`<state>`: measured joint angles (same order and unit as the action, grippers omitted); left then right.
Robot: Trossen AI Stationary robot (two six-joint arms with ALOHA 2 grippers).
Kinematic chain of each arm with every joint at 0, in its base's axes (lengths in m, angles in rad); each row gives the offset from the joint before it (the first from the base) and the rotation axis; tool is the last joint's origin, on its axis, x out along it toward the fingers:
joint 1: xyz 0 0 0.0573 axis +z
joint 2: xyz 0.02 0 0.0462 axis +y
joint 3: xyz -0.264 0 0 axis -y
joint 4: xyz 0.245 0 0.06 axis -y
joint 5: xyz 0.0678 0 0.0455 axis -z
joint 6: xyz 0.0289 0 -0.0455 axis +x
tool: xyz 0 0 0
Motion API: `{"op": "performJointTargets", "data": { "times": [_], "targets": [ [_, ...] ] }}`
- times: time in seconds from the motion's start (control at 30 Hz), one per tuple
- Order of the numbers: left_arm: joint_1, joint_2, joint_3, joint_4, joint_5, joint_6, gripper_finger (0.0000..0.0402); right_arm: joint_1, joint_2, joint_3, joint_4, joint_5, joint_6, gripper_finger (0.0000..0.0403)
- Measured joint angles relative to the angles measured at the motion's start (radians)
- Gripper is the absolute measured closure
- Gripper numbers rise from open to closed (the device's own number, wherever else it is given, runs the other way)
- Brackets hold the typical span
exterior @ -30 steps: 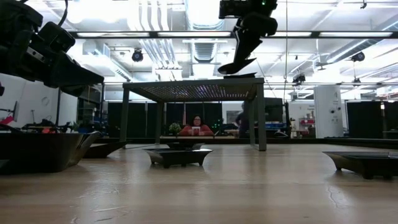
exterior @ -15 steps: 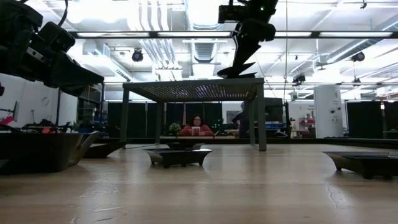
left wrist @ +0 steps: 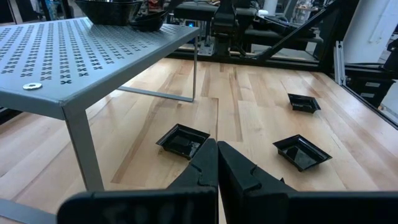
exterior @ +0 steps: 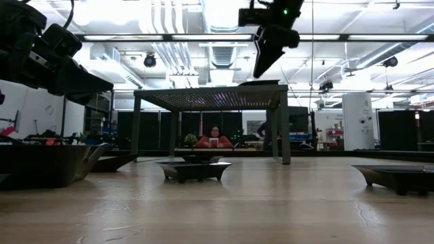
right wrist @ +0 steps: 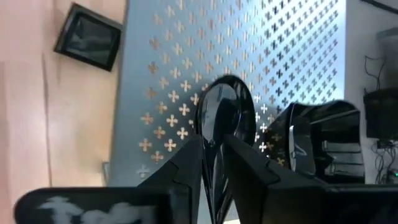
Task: Pick & Place Mini shaped plates
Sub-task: Stack the black drop shaped plate on top of the other black drop shaped plate on the shelf, then put the black square plate on the shelf
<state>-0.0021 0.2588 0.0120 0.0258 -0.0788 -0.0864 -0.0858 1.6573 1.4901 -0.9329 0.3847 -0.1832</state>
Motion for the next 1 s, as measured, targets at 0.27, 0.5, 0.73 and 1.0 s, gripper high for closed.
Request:
{"op": "performJointTargets", "data": {
  "times": [0.27, 0.5, 0.73, 1.0],
  "targets": [
    [0.000, 0.000, 0.000, 0.000, 0.000, 0.000, 0.0401, 0.018, -0.002, 0.023, 0.000, 0.008, 0.013, 0.0322],
    [0.000, 0.000, 0.000, 0.000, 0.000, 0.000, 0.0401, 0.014, 0.001, 0.016, 0.002, 0.011, 0.019, 0.0349],
    [0.000, 0.000, 0.000, 0.000, 0.000, 0.000, 0.0401, 0.028, -0.003, 0.023, -0.015, -0.022, 0.038, 0.0381],
    [0.000, 0.000, 0.000, 0.000, 0.000, 0.000, 0.0401, 0.142, -0.011, 0.025, -0.037, -0.079, 0.094, 0.0394]
  ]
}}
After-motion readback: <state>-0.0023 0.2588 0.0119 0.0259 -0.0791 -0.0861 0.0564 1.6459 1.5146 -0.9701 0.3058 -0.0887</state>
